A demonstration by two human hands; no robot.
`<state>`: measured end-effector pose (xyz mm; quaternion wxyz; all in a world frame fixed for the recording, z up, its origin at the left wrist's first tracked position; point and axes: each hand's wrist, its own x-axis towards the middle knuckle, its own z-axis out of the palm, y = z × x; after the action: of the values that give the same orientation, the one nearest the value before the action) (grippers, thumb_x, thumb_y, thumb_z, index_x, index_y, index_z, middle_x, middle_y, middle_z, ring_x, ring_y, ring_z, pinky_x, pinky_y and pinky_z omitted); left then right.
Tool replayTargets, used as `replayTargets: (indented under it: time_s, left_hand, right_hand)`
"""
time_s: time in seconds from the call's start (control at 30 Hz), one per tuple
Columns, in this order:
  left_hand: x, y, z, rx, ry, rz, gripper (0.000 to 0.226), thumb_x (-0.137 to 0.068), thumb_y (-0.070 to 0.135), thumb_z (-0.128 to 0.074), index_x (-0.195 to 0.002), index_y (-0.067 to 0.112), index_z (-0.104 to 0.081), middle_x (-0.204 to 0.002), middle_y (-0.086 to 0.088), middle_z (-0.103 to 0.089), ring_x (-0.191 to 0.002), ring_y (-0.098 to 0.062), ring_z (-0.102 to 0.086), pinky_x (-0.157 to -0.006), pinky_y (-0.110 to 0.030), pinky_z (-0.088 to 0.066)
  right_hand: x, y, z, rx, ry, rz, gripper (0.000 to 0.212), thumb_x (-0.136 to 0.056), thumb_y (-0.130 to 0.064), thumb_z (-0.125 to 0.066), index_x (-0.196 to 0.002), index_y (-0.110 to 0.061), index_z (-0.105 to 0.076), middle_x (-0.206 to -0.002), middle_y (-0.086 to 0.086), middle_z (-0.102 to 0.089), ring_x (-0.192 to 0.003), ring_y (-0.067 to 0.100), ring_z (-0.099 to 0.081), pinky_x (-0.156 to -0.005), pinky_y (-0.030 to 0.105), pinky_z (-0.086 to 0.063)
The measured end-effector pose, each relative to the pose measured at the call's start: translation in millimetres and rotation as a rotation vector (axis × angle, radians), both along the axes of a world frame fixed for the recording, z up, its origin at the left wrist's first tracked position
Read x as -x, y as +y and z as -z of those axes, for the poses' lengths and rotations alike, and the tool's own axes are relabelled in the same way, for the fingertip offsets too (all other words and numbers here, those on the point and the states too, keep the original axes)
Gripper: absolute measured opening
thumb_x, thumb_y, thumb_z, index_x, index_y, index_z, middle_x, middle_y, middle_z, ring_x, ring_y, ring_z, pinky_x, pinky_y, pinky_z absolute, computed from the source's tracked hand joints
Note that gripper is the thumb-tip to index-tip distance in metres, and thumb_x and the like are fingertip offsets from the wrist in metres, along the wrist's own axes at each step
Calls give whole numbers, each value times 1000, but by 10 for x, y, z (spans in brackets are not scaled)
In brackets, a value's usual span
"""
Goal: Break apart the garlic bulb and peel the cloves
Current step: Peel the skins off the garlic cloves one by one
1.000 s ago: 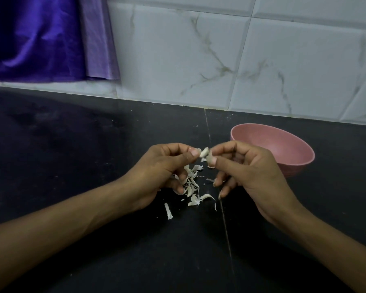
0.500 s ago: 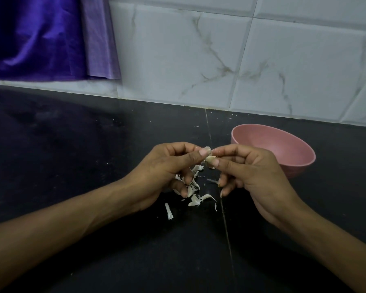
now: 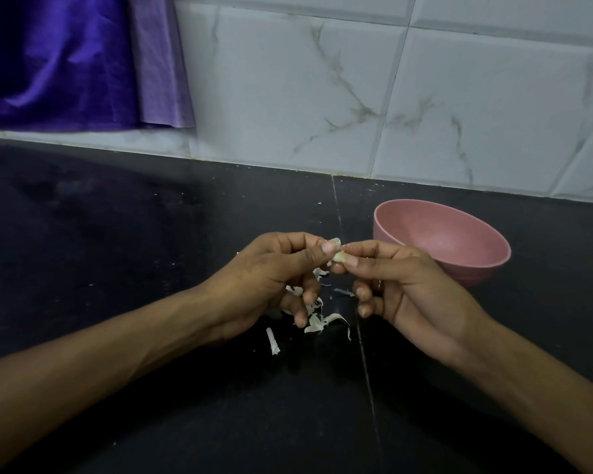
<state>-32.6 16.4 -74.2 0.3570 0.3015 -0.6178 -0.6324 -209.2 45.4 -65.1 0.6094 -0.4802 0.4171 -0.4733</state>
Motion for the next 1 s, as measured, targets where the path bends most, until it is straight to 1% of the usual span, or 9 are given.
replayTargets:
  time_s: [0.07,0.23,0.37,0.43,0.57,0.7,0.83,0.9,1.0]
  left_hand:
    - [5,10,1,12,-5,31,31,-87,40,-62,-94,10,-62,-56,-1,-53,-46,-14,-48,-42,-24,-45]
    - [14,32,52,58,28,66,26,-94,39,-55,-84,16,-61,-64,-3,-53,-50,-17,-49,-42,-26,-46]
    - [3,34,84,168,-17,37,23,-91,38,-50,-85,17,-54,-60,3,-55,-50,-17,-50,-43,-27,-46]
    - [2,32,96,226,-69,-15,24,-94,42,-49,-82,22,-53,-55,-3,-52,-46,-22,-48,-44,-29,-45]
    - [22,42,84,314,-116,-109,26,-90,42,-46,-85,17,-48,-53,-6,-51,-43,-23,-47,-45,-30,-44]
    - [10,16,111,395,-113,-177,25,-88,42,-52,-87,17,-50,-54,-9,-51,-46,-27,-49,-43,-30,-44]
    - [0,-3,144,578,-163,-295,20,-88,37,-56,-88,17,-53,-57,10,-54,-45,-11,-49,-43,-26,-44]
    - [-8,-12,165,726,-248,-366,14,-92,38,-57,-86,25,-53,-67,20,-56,-47,-5,-48,-48,-21,-42]
    - [-24,-23,193,848,-349,-431,16,-92,50,-54,-89,34,-50,-84,21,-53,-57,-8,-52,-54,-31,-47]
  right_hand:
    - [-4,8,-15,-70,-49,-26,20,-69,-9,-68,-88,-6,-68,-77,4,-70,-45,5,-49,-40,19,-45]
    - [-21,18,-21,-216,-153,-79,20,-63,-8,-69,-83,-8,-71,-74,3,-69,-42,3,-48,-40,17,-44]
    - [-38,17,5,-273,-193,-88,13,-65,-7,-69,-75,-10,-77,-75,4,-70,-42,3,-47,-39,16,-44]
    - [-48,14,28,-268,-191,-74,14,-67,-7,-69,-79,-9,-77,-77,4,-70,-43,3,-48,-40,15,-44]
    - [-80,22,63,-214,-182,-23,27,-69,-10,-69,-95,-4,-74,-81,4,-71,-43,2,-48,-40,13,-43]
    - [-86,22,67,-207,-197,11,30,-71,-12,-69,-100,-4,-73,-80,3,-70,-44,3,-48,-41,13,-42]
    - [-91,24,83,-192,-197,28,29,-74,-12,-68,-101,-5,-72,-80,3,-70,-47,3,-50,-41,14,-43]
    - [-89,29,95,-174,-182,31,25,-74,-12,-68,-98,-5,-74,-81,2,-70,-48,3,-50,-41,15,-43]
    - [-86,34,105,-158,-165,38,17,-74,-13,-69,-88,-8,-78,-83,3,-71,-49,3,-50,-41,15,-43]
